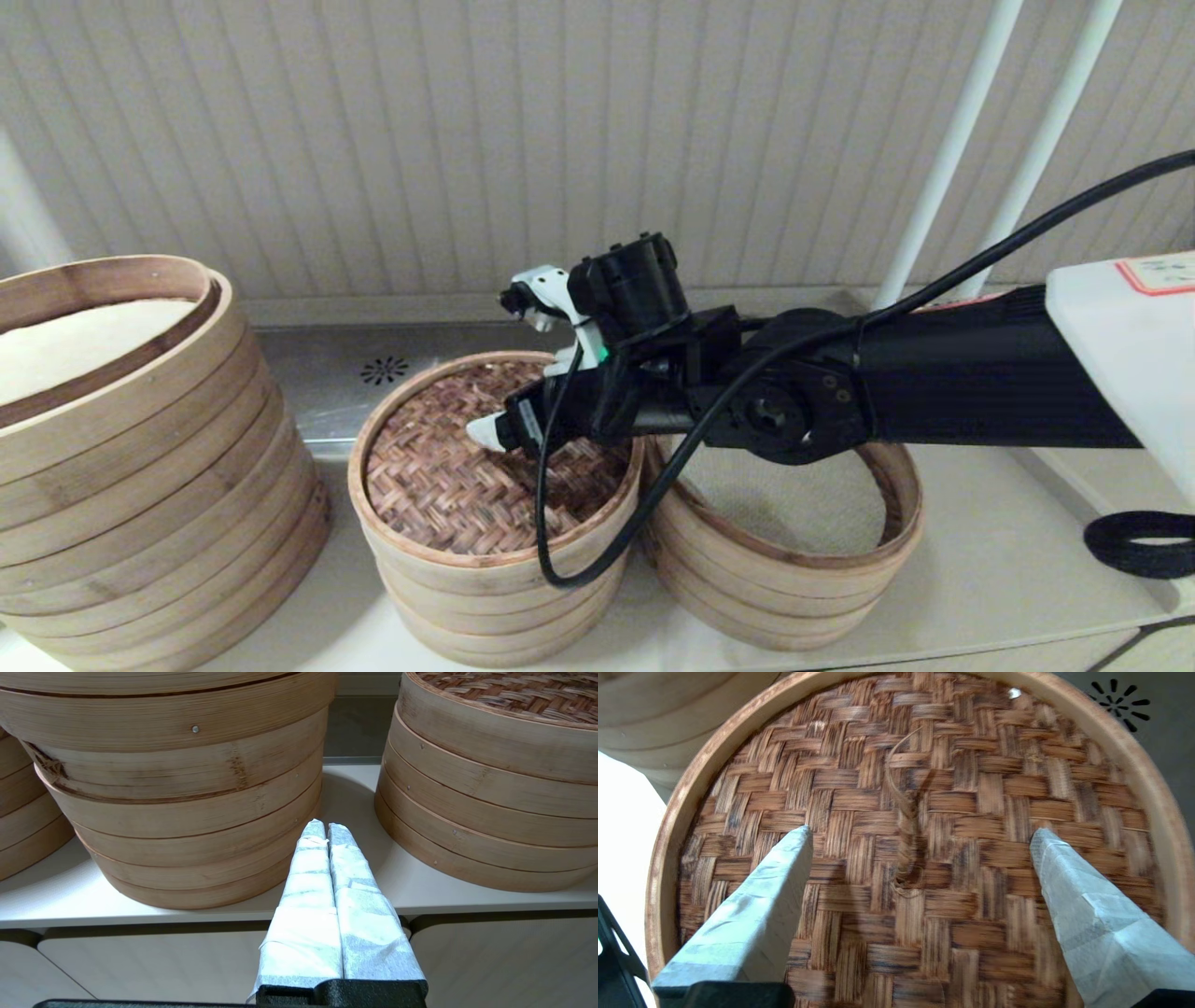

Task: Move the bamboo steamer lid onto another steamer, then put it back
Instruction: Pick up the steamer

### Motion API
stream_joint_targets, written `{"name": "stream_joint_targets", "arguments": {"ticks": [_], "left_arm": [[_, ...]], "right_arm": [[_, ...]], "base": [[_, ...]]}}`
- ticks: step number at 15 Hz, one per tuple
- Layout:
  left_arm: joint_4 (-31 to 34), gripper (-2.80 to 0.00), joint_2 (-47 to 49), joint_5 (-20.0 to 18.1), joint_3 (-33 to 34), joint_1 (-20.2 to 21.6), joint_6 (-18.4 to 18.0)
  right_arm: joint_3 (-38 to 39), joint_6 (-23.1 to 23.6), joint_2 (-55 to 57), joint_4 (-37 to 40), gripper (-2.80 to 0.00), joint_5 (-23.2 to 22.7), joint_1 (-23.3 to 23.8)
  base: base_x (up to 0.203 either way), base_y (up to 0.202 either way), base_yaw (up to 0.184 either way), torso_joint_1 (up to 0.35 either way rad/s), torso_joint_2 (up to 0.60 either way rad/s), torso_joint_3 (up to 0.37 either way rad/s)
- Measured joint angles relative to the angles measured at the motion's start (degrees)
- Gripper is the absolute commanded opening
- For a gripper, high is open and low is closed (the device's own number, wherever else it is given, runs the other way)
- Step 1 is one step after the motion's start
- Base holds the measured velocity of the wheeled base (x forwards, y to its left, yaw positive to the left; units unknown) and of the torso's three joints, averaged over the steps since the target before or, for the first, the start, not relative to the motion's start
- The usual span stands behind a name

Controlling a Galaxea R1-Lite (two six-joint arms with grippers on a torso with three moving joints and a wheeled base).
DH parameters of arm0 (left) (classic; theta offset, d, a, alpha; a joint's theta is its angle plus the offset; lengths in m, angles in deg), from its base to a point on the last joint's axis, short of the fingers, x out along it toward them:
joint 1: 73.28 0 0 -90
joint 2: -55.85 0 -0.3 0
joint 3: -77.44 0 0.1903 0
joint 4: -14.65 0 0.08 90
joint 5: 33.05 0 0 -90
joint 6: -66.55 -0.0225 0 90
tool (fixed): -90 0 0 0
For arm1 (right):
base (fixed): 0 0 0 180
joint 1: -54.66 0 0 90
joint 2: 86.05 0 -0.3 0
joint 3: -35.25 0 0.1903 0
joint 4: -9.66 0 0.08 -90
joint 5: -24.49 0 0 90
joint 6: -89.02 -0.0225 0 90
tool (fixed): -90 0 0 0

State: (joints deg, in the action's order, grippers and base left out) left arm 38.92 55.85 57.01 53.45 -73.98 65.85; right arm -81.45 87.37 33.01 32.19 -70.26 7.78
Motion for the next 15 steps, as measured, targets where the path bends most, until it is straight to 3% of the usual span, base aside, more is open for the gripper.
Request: {"name": "stream_joint_targets", "arguments": {"ticks": [5,6,15], "left_arm": [[-0.05,-2.80,0.00,0.01,0.00,0.00,-0.03],[-0.02,-2.80,0.00,0.03,0.00,0.00,0.01],[-0.02,-2.80,0.00,0.01,0.00,0.00,-0.01]], "right_arm": [[-0.55,1.10,1.72,-0.20,0.00,1.52,-0.20],[-0.92,1.14,1.99,-0.15,-2.80,1.52,-0.20],[-2.07,1.13,3.70,-0.27,-2.80,1.83,-1.64]], "base": [[0.000,0.000,0.000,0.000,0.00,0.000],[0.000,0.000,0.000,0.000,0.00,0.000],[0.000,0.000,0.000,0.000,0.00,0.000]]}}
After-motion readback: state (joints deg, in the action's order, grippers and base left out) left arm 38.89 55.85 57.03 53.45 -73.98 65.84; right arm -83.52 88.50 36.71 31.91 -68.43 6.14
